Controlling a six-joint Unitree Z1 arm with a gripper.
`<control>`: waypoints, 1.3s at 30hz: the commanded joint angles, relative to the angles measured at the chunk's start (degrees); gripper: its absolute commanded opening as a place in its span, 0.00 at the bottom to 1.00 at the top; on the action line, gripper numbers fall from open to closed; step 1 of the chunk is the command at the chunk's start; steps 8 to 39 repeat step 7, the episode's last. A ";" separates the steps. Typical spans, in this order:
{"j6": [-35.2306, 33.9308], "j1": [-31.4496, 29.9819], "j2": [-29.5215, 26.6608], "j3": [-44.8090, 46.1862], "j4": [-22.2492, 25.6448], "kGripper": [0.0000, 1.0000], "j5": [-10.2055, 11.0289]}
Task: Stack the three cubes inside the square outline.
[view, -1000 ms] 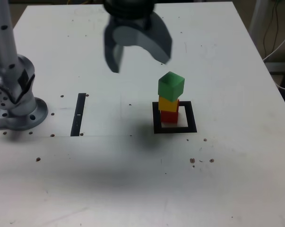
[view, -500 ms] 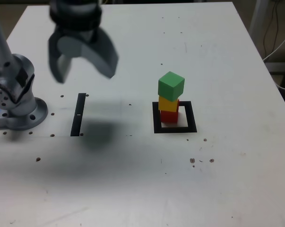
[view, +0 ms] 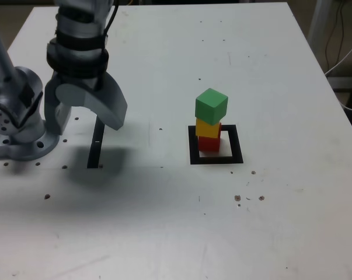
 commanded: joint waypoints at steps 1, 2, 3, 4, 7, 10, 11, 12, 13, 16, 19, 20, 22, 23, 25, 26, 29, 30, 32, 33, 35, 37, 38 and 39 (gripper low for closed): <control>-0.04 -0.37 -0.35 -0.12 -1.17 1.00 0.70; 0.34 -0.60 -0.38 -0.33 -1.88 1.00 1.16; 0.95 -0.87 -0.38 -0.55 -2.67 1.00 1.64; 1.65 -1.14 -0.35 -0.73 -3.40 1.00 2.06; 3.74 -1.75 -0.30 -0.66 -4.94 1.00 2.87; 3.74 -1.75 -0.30 -0.66 -4.94 1.00 2.87; 3.74 -1.75 -0.30 -0.66 -4.94 1.00 2.87; 3.74 -1.75 -0.30 -0.66 -4.94 1.00 2.87; 3.74 -1.75 -0.30 -0.66 -4.94 1.00 2.87; 3.74 -1.75 -0.30 -0.66 -4.94 1.00 2.87; 3.74 -1.75 -0.30 -0.66 -4.94 1.00 2.87; 3.74 -1.75 -0.30 -0.66 -4.94 1.00 2.87; 3.74 -1.75 -0.30 -0.66 -4.94 1.00 2.87; 3.74 -1.75 -0.30 -0.66 -4.94 1.00 2.87; 3.74 -1.75 -0.30 -0.66 -4.94 1.00 2.87; 3.74 -1.75 -0.30 -0.66 -4.94 1.00 2.87; 3.74 -1.75 -0.30 -0.66 -4.94 1.00 2.87; 3.74 -1.75 -0.30 -0.66 -4.94 1.00 2.87; 3.74 -1.75 -0.30 -0.66 -4.94 1.00 2.87; 3.74 -1.75 -0.30 -0.66 -4.94 1.00 2.87; 3.74 -1.75 -0.30 -0.66 -4.94 1.00 2.87; 3.74 -1.75 -0.30 -0.66 -4.94 1.00 2.87; 3.74 -1.75 -0.30 -0.66 -4.94 1.00 2.87; 3.74 -1.75 -0.30 -0.66 -4.94 1.00 2.87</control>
